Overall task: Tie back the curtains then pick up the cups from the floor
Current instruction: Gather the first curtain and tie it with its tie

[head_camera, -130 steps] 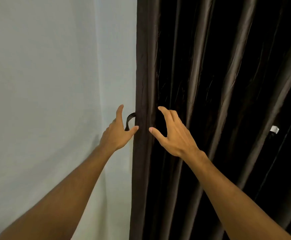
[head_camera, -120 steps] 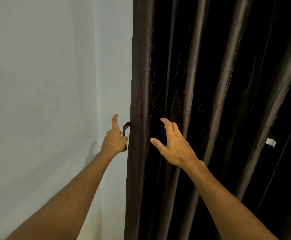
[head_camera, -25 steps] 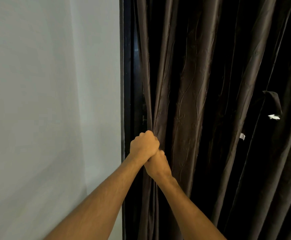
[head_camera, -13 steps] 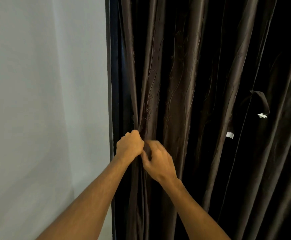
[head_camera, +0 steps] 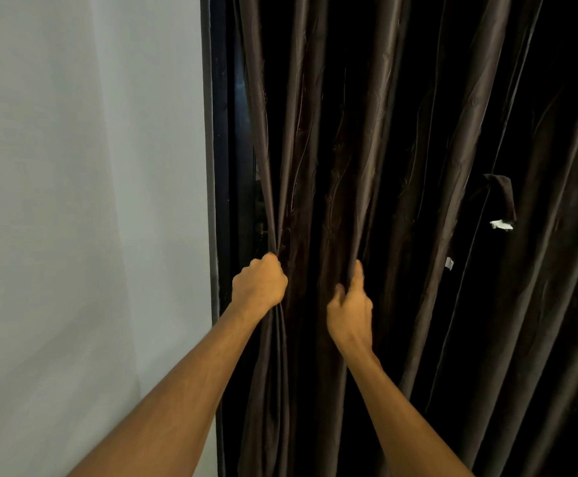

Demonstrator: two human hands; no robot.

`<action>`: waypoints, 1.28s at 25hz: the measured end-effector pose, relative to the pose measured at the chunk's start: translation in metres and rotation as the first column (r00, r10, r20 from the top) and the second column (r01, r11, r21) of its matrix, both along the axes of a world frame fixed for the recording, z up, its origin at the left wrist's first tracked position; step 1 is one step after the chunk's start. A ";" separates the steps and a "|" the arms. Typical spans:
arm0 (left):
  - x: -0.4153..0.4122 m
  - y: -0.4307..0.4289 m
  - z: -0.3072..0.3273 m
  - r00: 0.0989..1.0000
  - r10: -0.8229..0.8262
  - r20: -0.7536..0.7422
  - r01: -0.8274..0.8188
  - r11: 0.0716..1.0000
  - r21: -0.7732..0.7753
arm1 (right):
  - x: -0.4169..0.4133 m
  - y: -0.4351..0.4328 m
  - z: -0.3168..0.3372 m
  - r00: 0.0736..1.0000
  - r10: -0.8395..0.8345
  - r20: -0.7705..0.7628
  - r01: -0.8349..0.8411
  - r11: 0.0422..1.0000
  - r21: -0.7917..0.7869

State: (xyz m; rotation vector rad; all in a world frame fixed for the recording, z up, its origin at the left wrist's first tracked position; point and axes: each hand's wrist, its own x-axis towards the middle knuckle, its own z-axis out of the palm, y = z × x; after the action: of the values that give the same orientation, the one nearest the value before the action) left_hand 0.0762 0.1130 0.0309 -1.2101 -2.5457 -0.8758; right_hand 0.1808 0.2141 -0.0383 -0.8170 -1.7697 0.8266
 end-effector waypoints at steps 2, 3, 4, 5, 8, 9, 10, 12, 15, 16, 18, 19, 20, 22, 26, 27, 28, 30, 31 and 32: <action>0.004 0.001 0.001 1.000 -0.003 -0.003 0.003 1.000 -0.001 | -0.008 -0.006 -0.003 0.991 0.083 0.106 -0.090 0.994 0.062; 0.006 0.002 0.002 1.000 -0.005 -0.001 0.005 1.000 -0.001 | -0.012 -0.011 -0.002 0.982 0.117 0.149 -0.130 0.988 0.082; 0.007 0.003 0.002 1.000 -0.004 0.006 0.004 1.000 -0.001 | -0.017 -0.016 -0.002 0.971 0.153 0.182 -0.173 0.980 0.099; 0.009 0.004 0.002 1.000 -0.002 0.017 0.002 1.000 0.000 | -0.022 -0.020 -0.002 0.960 0.192 0.204 -0.219 0.969 0.116; 0.013 0.008 0.001 0.998 0.001 0.056 -0.002 1.000 0.018 | -0.037 -0.031 -0.001 0.939 0.278 0.204 -0.312 0.937 0.160; 0.014 0.009 0.001 0.998 -0.004 0.068 0.002 1.000 0.025 | -0.041 -0.030 -0.003 0.939 0.283 0.196 -0.317 0.932 0.174; 0.015 0.010 0.000 0.996 -0.007 0.086 0.005 1.000 0.030 | -0.045 -0.030 -0.006 0.942 0.277 0.188 -0.311 0.932 0.188; 0.015 0.010 0.001 0.990 -0.011 0.144 0.005 0.999 0.044 | -0.049 -0.030 -0.011 0.951 0.251 0.178 -0.287 0.933 0.219; 0.022 0.008 0.006 0.974 -0.022 0.227 0.014 0.999 0.036 | -0.046 -0.036 -0.009 0.944 0.237 0.228 -0.285 0.935 0.212; 0.025 0.008 0.008 0.969 -0.019 0.247 0.015 1.000 0.020 | -0.044 -0.037 -0.007 0.918 0.257 0.302 -0.319 0.930 0.180; 0.033 0.008 0.010 0.974 -0.002 0.226 0.007 1.000 -0.018 | -0.041 -0.038 -0.007 0.838 0.253 0.484 -0.361 0.922 0.142; 0.035 0.009 0.009 0.984 0.007 0.179 -0.003 1.000 -0.023 | -0.041 -0.037 -0.008 0.839 0.222 0.497 -0.342 0.925 0.165; 0.036 0.009 0.008 0.992 0.019 0.121 -0.017 1.000 -0.017 | -0.040 -0.036 -0.010 0.867 0.215 0.449 -0.327 0.926 0.187; 0.036 0.010 0.003 0.999 0.048 0.020 -0.048 0.999 0.000 | -0.036 -0.035 -0.014 0.903 0.293 0.315 -0.357 0.919 0.168; 0.040 0.012 0.000 0.998 0.066 -0.012 -0.066 0.998 0.009 | -0.032 -0.027 -0.013 0.892 0.389 0.231 -0.425 0.895 0.133; 0.043 0.013 0.000 0.997 0.070 -0.011 -0.070 0.998 0.006 | -0.034 -0.025 -0.015 0.902 0.374 0.218 -0.408 0.902 0.142; 0.046 0.014 0.001 0.997 0.073 -0.007 -0.073 0.997 0.009 | -0.034 -0.024 -0.019 0.912 0.359 0.201 -0.391 0.908 0.153; 0.052 0.016 0.001 0.996 0.085 0.008 -0.085 0.996 0.037 | -0.036 -0.023 -0.026 0.923 0.334 0.189 -0.364 0.918 0.155; 0.055 0.017 0.000 0.996 0.090 0.009 -0.090 0.995 0.051 | -0.036 -0.023 -0.027 0.922 0.336 0.190 -0.364 0.921 0.141; 0.057 0.017 0.001 0.995 0.098 0.003 -0.098 0.993 0.059 | -0.036 -0.023 -0.028 0.919 0.348 0.183 -0.373 0.919 0.125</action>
State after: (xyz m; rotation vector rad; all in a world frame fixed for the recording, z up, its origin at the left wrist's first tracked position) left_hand 0.1336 0.1296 0.0316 -1.0581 -2.5363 -0.9219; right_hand 0.1449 0.1915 -0.0659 -0.4633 -2.1376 0.8629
